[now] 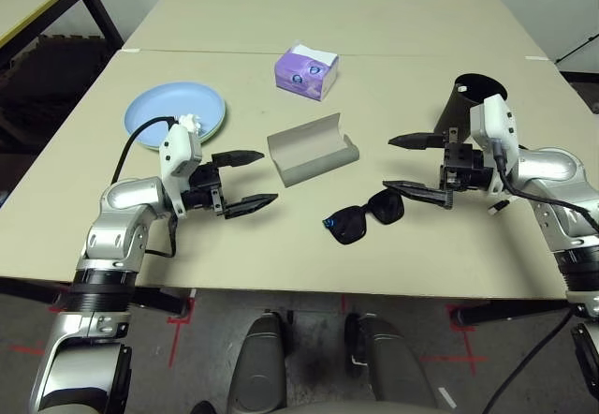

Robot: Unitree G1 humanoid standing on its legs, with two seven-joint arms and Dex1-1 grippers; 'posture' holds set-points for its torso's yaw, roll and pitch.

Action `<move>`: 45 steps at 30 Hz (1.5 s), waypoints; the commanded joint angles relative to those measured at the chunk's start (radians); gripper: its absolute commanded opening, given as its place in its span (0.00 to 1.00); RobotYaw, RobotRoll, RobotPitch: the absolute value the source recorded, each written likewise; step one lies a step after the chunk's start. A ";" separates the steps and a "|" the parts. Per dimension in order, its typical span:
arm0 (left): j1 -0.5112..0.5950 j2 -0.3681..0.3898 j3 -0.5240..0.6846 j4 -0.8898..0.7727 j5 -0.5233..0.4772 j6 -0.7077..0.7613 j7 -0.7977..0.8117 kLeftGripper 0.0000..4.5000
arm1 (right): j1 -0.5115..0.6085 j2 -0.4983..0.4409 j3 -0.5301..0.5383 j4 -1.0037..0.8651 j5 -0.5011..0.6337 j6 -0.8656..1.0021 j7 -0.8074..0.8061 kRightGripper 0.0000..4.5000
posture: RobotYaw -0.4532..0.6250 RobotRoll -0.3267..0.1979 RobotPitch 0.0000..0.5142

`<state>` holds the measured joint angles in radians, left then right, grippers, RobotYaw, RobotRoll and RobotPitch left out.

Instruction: Organize and tidy the items on the table.

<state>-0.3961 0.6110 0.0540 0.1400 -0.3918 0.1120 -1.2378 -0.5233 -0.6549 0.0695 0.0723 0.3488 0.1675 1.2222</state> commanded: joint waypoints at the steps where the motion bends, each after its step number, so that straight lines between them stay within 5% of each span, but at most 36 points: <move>1: 0.026 0.003 -0.013 -0.047 -0.013 0.022 0.004 1.00 | -0.030 -0.031 0.035 -0.075 -0.031 0.057 -0.006 1.00 | 0.43 0.62 0.36; 12: 0.045 -0.006 -0.020 -0.071 -0.012 0.037 0.026 1.00 | -0.136 -0.118 0.179 -0.252 -0.184 0.238 -0.023 1.00 | 0.42 0.62 0.43; 29: 0.040 -0.025 -0.045 -0.080 -0.007 0.028 0.059 1.00 | -0.263 -0.238 0.365 -0.449 -0.395 0.229 0.151 1.00 | 0.42 0.62 0.41; 45: 0.040 -0.033 -0.045 -0.092 -0.009 0.031 0.070 1.00 | -0.327 -0.161 0.544 -0.511 -0.665 0.350 0.173 1.00 | 0.43 0.62 0.39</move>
<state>-0.3687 0.5719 0.0174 0.0579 -0.4003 0.1450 -1.1644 -0.8341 -0.8205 0.5935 -0.4394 -0.2913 0.5092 1.3867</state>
